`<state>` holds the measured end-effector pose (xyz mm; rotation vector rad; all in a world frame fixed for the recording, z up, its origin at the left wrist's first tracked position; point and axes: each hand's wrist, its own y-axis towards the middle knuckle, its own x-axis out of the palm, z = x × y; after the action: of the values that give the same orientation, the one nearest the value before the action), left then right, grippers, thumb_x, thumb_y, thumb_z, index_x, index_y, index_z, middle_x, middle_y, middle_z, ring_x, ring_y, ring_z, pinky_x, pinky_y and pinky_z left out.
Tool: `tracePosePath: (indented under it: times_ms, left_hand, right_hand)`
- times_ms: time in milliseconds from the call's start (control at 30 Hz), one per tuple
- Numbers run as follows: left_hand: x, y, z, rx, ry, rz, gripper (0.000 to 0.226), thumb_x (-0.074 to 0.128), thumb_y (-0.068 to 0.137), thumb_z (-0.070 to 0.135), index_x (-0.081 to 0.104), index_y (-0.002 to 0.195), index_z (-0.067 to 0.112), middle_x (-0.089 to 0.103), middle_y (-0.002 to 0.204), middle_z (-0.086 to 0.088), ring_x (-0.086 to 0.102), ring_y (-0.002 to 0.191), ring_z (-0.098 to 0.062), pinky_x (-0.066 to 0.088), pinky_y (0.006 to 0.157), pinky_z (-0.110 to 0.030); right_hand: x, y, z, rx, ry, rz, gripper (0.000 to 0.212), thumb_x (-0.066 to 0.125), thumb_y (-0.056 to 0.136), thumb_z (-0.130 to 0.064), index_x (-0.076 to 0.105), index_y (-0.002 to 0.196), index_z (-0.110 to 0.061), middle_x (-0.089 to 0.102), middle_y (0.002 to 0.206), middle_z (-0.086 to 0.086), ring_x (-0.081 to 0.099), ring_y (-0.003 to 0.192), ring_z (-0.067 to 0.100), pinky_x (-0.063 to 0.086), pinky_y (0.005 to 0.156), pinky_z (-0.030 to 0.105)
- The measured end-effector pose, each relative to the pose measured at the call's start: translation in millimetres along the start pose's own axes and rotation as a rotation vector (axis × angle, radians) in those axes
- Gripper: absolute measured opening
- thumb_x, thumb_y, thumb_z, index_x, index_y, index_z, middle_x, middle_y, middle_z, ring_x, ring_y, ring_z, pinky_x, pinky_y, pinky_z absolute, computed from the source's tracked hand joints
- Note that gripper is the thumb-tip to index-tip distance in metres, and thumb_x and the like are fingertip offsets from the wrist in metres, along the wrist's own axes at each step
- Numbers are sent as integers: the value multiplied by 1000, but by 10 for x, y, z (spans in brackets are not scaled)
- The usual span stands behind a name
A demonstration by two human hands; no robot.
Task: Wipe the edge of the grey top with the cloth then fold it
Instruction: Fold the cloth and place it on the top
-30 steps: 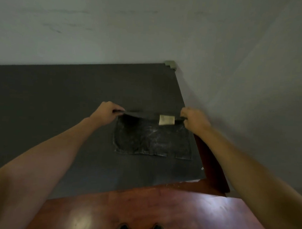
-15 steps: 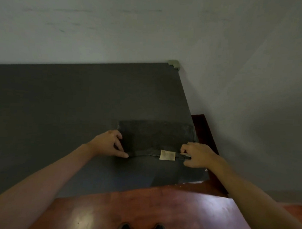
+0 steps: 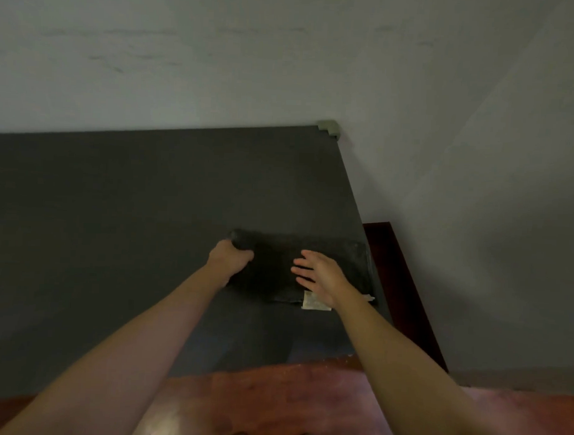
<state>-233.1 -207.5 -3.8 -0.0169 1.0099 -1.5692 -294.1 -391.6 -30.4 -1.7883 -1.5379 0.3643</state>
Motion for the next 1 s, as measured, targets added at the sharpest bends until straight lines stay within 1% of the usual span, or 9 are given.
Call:
tracePosePath:
  times_ms: [100, 233, 300, 367, 467, 533, 700, 800, 1000]
  left_hand:
    - [138, -246, 343, 179, -213, -135, 28, 61, 79, 13, 50, 104, 15, 62, 105, -14, 61, 89, -26, 54, 80, -41]
    - [463, -596, 635, 198, -426, -526, 24, 58, 87, 17, 49, 108, 22, 60, 92, -2, 61, 78, -13, 52, 63, -25]
    - [574, -585, 598, 214, -461, -479, 27, 53, 90, 15, 50, 116, 18, 59, 96, -1, 61, 84, -12, 53, 72, -26]
    - [611, -506, 482, 219, -396, -340, 28, 49, 92, 12, 50, 120, 14, 59, 102, -2, 61, 87, -13, 53, 78, -29]
    - [618, -356, 260, 223, -167, -131, 25, 47, 91, 10, 55, 114, 12, 60, 115, -11, 60, 100, -23, 51, 92, -38]
    - [642, -295, 158, 215, -61, -44, 25, 48, 89, 11, 56, 112, 13, 60, 117, -13, 58, 107, -26, 48, 92, -33]
    - [820, -270, 141, 128, 147, 3, 34, 57, 86, 21, 52, 117, 8, 60, 118, -15, 57, 110, -29, 46, 89, -33]
    - [944, -284, 180, 60, 207, -43, 42, 60, 85, 30, 53, 116, 2, 62, 116, -18, 59, 108, -32, 48, 86, -37]
    - [1046, -320, 198, 68, 192, -91, 34, 50, 89, 23, 54, 116, 3, 58, 121, -18, 56, 110, -32, 45, 82, -32]
  right_hand:
    - [-109, 0, -33, 77, 227, -75, 57, 36, 94, -51, 42, 135, -12, 54, 127, 14, 56, 107, 26, 43, 92, 41]
    - [-378, -44, -54, 70, 456, -162, 83, 40, 74, -79, 58, 124, -14, 62, 121, 18, 60, 109, 36, 49, 87, 49]
    - [-490, -98, -80, 31, 359, -129, 71, 52, 74, -72, 62, 120, -19, 65, 121, 15, 61, 111, 34, 50, 91, 49]
    - [-571, -125, -99, 23, 147, 49, 44, 68, 80, -43, 64, 115, -16, 64, 120, 15, 63, 103, 29, 52, 86, 44]
    - [-662, -125, -150, -52, 39, 209, 26, 62, 87, -11, 61, 113, -9, 62, 121, 16, 62, 92, 23, 53, 73, 37]
    - [-705, -135, -180, -123, -57, 270, 29, 60, 89, -10, 59, 118, -7, 61, 121, 15, 60, 97, 25, 53, 79, 38]
    - [-725, -182, -177, -205, -811, 753, 54, 73, 79, -26, 46, 119, -1, 51, 125, 22, 53, 110, 36, 49, 88, 41]
    - [-675, -171, -112, -31, -811, 699, 73, 76, 75, -35, 37, 127, 1, 44, 132, 23, 49, 116, 39, 48, 90, 44]
    - [-608, -124, -101, 84, -904, 577, 44, 64, 83, -39, 57, 111, -5, 59, 119, 16, 54, 110, 34, 50, 91, 44]
